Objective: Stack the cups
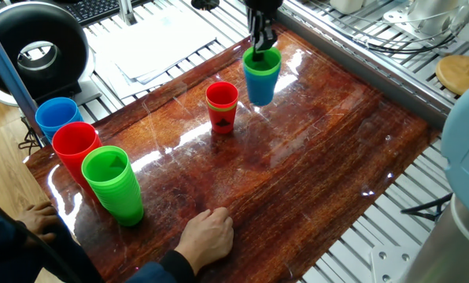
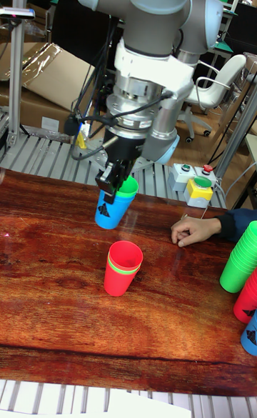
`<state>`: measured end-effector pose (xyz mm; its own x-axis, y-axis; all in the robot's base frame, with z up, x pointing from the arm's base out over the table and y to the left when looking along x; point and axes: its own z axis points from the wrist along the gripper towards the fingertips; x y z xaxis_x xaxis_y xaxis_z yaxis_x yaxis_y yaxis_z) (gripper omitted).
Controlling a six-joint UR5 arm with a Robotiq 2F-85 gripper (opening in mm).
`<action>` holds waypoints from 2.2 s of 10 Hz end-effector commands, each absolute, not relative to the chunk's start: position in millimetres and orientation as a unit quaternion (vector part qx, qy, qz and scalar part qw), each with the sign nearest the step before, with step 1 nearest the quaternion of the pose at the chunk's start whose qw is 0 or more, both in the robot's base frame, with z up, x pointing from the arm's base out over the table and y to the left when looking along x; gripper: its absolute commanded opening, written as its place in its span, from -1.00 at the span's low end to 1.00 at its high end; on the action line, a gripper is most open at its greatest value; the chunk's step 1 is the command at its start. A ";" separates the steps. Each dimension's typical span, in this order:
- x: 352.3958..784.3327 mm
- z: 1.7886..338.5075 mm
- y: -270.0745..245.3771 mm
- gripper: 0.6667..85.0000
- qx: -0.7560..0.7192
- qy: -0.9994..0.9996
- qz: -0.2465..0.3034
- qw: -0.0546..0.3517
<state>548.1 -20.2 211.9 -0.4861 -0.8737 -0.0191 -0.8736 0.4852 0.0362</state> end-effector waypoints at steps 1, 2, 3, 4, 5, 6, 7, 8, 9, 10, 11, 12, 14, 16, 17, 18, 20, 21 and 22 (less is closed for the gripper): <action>552.8 212.1 -9.0 -0.98 0.487 -0.873 -0.021 -0.007; 552.4 213.9 -17.2 -0.98 0.487 -0.873 -0.012 -0.009; 546.4 215.8 -20.8 -0.98 0.480 -0.877 -0.020 -0.007; 544.3 217.1 -25.3 -0.98 0.478 -0.878 -0.017 -0.002; 545.5 217.0 -30.1 -0.98 0.475 -0.880 -0.008 0.000; 548.3 217.2 -23.6 -0.98 0.463 -0.886 -0.016 -0.010; 556.3 217.8 -15.3 -0.98 0.459 -0.887 -0.023 -0.031; 557.9 219.2 -1.8 -0.98 0.452 -0.890 -0.046 -0.046; 562.3 220.1 3.3 -0.98 0.452 -0.889 -0.050 -0.058; 567.1 220.6 4.5 -0.98 0.450 -0.889 -0.048 -0.067; 571.0 220.3 0.1 -0.98 0.452 -0.889 -0.037 -0.070; 571.4 219.7 -4.6 -0.98 0.454 -0.888 -0.029 -0.067; 566.6 218.3 -15.3 -0.98 0.465 -0.884 -0.014 -0.049; 570.7 237.7 -3.6 -0.98 0.469 -0.883 0.001 -0.030; 577.5 242.6 5.0 -0.98 0.472 -0.881 0.006 -0.027; 585.8 243.9 11.8 -0.98 0.474 -0.880 0.012 -0.026; 600.2 240.4 21.1 -0.98 0.472 -0.881 0.013 -0.030; 608.8 236.3 22.9 -0.98 0.476 -0.879 0.013 -0.035; 615.3 232.2 21.8 -0.98 0.479 -0.877 0.014 -0.036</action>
<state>597.9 12.3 235.4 -0.5479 -0.8355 -0.0407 -0.8339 0.5494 -0.0529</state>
